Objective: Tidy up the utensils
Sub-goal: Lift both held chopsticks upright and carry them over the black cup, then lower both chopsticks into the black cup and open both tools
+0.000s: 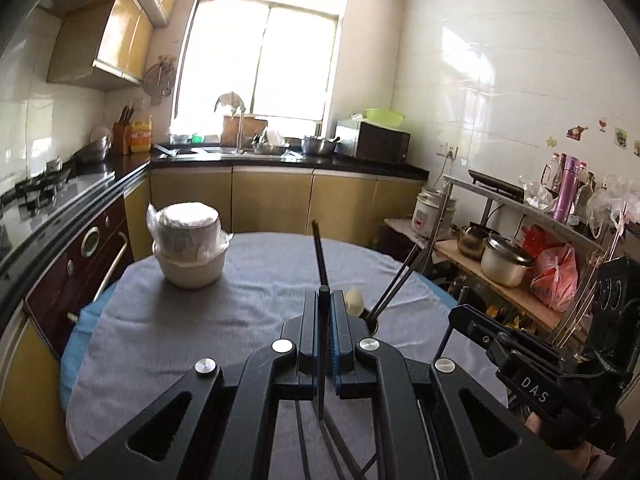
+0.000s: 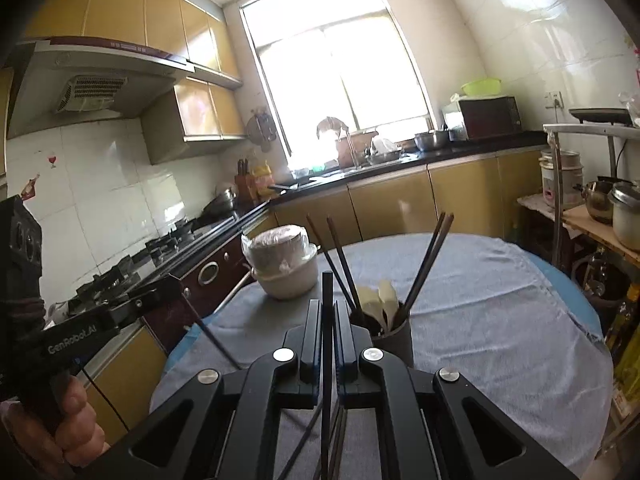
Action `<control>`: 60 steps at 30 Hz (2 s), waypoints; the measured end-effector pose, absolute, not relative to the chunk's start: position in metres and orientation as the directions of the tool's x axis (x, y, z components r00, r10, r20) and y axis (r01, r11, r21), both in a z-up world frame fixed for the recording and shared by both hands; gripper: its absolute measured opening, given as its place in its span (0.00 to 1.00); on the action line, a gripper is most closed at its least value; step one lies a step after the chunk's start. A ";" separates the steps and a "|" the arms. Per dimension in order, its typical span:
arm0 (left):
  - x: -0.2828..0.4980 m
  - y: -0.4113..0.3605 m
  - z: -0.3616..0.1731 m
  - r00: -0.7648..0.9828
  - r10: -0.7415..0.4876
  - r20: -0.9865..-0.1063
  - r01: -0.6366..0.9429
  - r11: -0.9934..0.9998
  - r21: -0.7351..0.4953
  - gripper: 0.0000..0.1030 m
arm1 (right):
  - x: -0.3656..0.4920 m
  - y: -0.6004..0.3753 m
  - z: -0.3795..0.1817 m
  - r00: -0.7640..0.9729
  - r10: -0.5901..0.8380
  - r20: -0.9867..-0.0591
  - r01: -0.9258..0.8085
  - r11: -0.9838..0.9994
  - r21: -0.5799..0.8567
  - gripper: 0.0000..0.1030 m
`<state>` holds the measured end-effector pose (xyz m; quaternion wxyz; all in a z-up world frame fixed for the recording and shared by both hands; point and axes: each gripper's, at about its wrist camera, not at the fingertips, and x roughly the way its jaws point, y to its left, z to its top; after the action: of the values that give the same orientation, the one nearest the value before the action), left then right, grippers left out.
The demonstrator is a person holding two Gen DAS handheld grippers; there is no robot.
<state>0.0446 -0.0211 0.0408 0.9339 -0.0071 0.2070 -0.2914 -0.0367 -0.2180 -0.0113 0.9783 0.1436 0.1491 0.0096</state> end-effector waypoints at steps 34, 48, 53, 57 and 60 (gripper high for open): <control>0.121 -0.098 0.119 0.768 -0.602 -0.217 0.589 0.798 -0.128 0.05 | 0.068 -0.262 0.080 0.974 -0.193 -0.122 0.213 0.960 0.181 0.06; 0.146 -0.105 0.059 0.744 -0.577 -0.336 0.550 0.815 -0.182 0.05 | 0.084 -0.269 0.026 0.949 -0.165 -0.269 0.220 0.957 0.189 0.06; 0.144 -0.105 0.049 0.724 -0.575 -0.380 0.554 0.814 -0.176 0.05 | 0.076 -0.269 0.015 0.943 -0.138 -0.303 0.206 0.957 0.205 0.06; 0.141 -0.103 0.043 0.702 -0.579 -0.415 0.563 0.808 -0.174 0.05 | 0.072 -0.271 0.008 0.938 -0.120 -0.325 0.199 0.955 0.221 0.06; 0.137 -0.101 0.041 0.694 -0.574 -0.435 0.567 0.808 -0.161 0.05 | 0.071 -0.275 0.005 0.934 -0.087 -0.347 0.182 0.950 0.253 0.07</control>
<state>0.1369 -0.1006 0.0408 0.9203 -0.0072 0.2386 -0.3098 0.0713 -0.2745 0.0053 0.9730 0.1419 0.1684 -0.0692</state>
